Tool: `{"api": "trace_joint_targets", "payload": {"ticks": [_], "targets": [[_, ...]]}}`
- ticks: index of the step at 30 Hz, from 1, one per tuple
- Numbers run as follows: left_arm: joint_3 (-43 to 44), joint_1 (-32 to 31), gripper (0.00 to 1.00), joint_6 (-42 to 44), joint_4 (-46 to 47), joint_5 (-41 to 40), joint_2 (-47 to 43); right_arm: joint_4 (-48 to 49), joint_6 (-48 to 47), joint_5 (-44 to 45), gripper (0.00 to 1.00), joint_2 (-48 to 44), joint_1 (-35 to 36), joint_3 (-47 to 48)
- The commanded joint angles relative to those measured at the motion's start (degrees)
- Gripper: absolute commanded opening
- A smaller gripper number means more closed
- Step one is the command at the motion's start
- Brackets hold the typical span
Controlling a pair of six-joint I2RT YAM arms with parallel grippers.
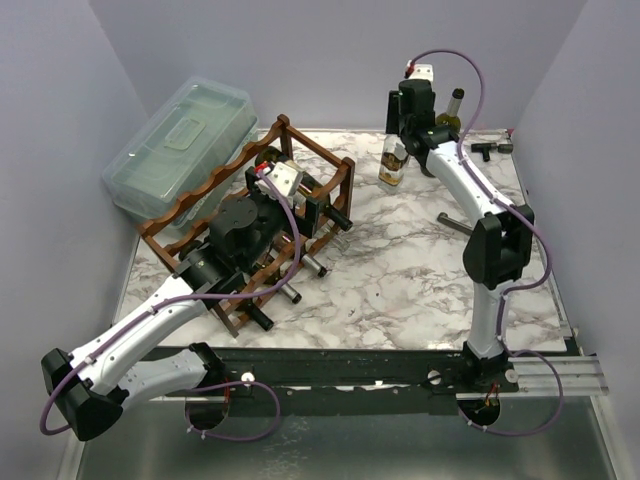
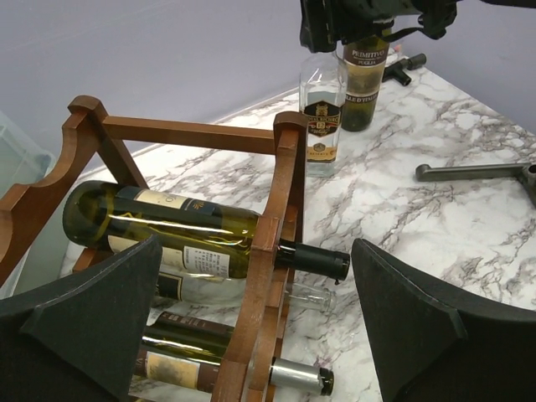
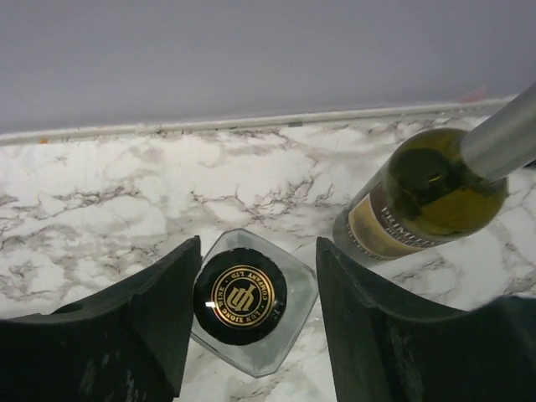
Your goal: Put the wine bottle on the wine rack
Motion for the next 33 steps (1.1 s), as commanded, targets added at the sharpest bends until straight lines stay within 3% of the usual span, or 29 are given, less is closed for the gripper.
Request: {"api": "trace_joint_targets", "payload": {"ticks": [1,4,9,17,23,26,29,33], "targets": [[-0.6,0.1,0.96,1.3,1.1,-1.5,0.1,-1.0,-0.4,-4.2,0.53,2.2,-0.4,-0.6],[-0.6,0.1,0.96,1.3,1.1,-0.8,0.8,-2.2,-1.5,-3.5,0.27,1.9,-0.3,0.8],[-0.5,0.1,0.96,1.2,0.9,1.1,1.8,-6.2,-0.3,-4.5,0.03,-5.3,-0.2,-1.8],[0.0,0.1,0.96,1.1,0.5,5.4,3.6,5.0,8.0,-14.5,0.00,-36.2,-0.2,-33.5],[0.5,0.0,0.95,0.1,0.5,9.9,5.2,4.7,19.7,-20.5,0.01,-55.0,-0.3,-51.1],[1.2,-0.2,0.95,-1.3,0.6,13.5,6.3,0.1,23.9,-20.4,0.00,-61.8,-0.2,-54.4],[2.0,-1.2,0.93,-1.6,0.8,22.4,7.6,-4.5,29.1,-18.8,0.00,-67.2,-0.2,-56.1],[1.0,-6.9,0.92,2.6,1.2,32.8,8.0,-7.9,31.8,-19.4,0.01,-71.2,-0.3,-55.9]]}}
